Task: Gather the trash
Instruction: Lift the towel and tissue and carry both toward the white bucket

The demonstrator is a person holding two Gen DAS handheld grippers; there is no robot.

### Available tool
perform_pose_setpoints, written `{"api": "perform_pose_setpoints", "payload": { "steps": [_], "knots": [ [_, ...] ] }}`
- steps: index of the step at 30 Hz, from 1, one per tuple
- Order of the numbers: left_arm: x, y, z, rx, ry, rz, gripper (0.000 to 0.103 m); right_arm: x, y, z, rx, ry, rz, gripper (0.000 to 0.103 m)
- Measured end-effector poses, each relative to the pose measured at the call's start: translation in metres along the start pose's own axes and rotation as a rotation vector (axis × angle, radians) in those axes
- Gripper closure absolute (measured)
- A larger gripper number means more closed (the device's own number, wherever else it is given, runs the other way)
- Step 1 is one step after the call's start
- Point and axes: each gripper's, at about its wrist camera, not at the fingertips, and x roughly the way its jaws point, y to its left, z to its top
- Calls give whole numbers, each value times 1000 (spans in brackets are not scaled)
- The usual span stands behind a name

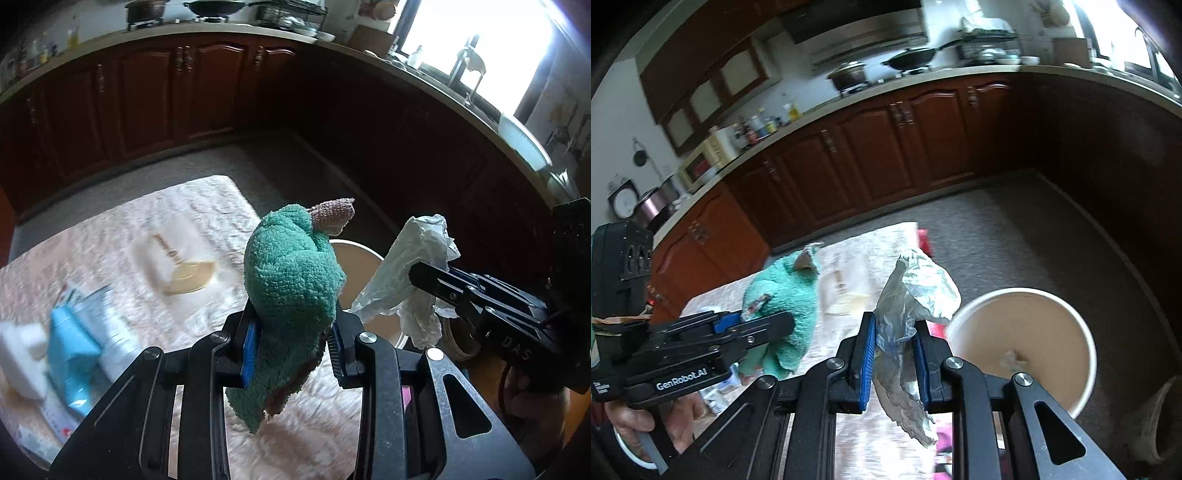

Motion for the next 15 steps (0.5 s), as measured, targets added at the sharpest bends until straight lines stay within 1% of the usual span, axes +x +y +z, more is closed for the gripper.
{"api": "perform_pose_setpoints", "payload": {
  "steps": [6,15],
  "knots": [
    [35,-18,9,25,35,-35,74,1,-45,-3,71,5,-73,85],
    [83,-42,16,42,85,-82,74,16,-96,-13,156,46,-130,85]
  ]
}}
